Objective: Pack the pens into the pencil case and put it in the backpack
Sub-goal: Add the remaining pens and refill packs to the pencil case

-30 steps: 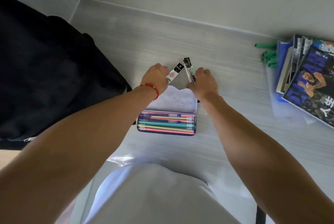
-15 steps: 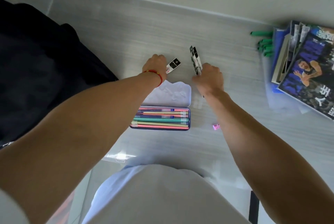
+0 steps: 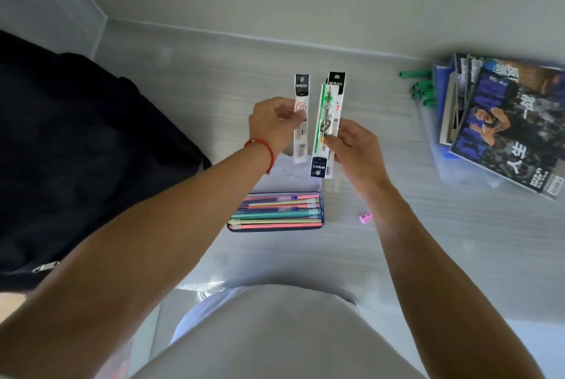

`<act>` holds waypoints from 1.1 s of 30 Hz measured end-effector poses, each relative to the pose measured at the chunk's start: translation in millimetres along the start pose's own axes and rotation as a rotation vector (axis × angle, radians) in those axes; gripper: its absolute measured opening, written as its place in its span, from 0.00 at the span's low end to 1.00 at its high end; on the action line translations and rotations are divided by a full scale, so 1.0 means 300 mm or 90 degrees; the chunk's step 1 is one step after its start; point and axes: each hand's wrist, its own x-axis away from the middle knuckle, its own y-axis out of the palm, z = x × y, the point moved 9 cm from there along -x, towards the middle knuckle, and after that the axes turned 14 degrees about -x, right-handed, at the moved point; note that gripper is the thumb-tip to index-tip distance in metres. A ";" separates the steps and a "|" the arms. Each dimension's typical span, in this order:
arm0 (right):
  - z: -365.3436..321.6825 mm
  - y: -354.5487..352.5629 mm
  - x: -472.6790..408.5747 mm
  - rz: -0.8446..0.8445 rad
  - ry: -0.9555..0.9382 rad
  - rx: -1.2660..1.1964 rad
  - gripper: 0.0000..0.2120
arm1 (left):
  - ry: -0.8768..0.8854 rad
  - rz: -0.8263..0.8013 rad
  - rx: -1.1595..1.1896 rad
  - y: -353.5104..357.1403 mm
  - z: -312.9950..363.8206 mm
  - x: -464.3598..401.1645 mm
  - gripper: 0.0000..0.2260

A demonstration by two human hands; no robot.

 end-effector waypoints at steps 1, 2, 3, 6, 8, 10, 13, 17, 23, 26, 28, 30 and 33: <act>-0.005 0.016 0.018 -0.026 -0.018 0.045 0.15 | -0.056 -0.042 0.097 0.007 -0.044 0.040 0.07; 0.004 0.033 0.037 -0.058 -0.025 0.095 0.14 | -0.102 -0.074 0.172 0.007 -0.086 0.082 0.09; 0.024 0.050 0.060 -0.090 -0.018 0.134 0.13 | -0.143 -0.099 0.213 0.001 -0.127 0.125 0.09; 0.105 0.100 0.128 -0.172 0.032 0.196 0.14 | -0.223 -0.177 0.305 -0.010 -0.241 0.239 0.06; 0.143 0.134 0.164 -0.214 0.035 0.280 0.13 | -0.243 -0.211 0.355 -0.017 -0.297 0.295 0.05; 0.174 0.168 0.197 -0.255 0.037 0.342 0.13 | -0.264 -0.233 0.397 -0.016 -0.347 0.338 0.05; 0.201 0.204 0.236 -0.308 0.035 0.408 0.12 | -0.287 -0.267 0.425 -0.007 -0.402 0.389 0.09; 0.216 0.231 0.260 -0.341 0.053 0.447 0.12 | -0.292 -0.265 0.388 -0.022 -0.460 0.419 0.09; 0.249 0.284 0.301 -0.392 0.011 0.465 0.09 | -0.361 -0.210 0.443 -0.030 -0.523 0.460 0.09; 0.224 0.324 0.327 -0.442 -0.037 0.457 0.14 | -0.390 -0.172 0.458 -0.018 -0.542 0.481 0.08; 0.213 0.330 0.326 -0.448 -0.051 0.469 0.14 | -0.405 -0.161 0.461 -0.005 -0.542 0.493 0.06; 0.212 0.320 0.312 -0.450 -0.054 0.484 0.14 | -0.404 -0.154 0.430 -0.003 -0.535 0.500 0.07; 0.224 0.304 0.289 -0.464 -0.044 0.560 0.21 | -0.364 -0.044 0.224 -0.094 -0.557 0.490 0.16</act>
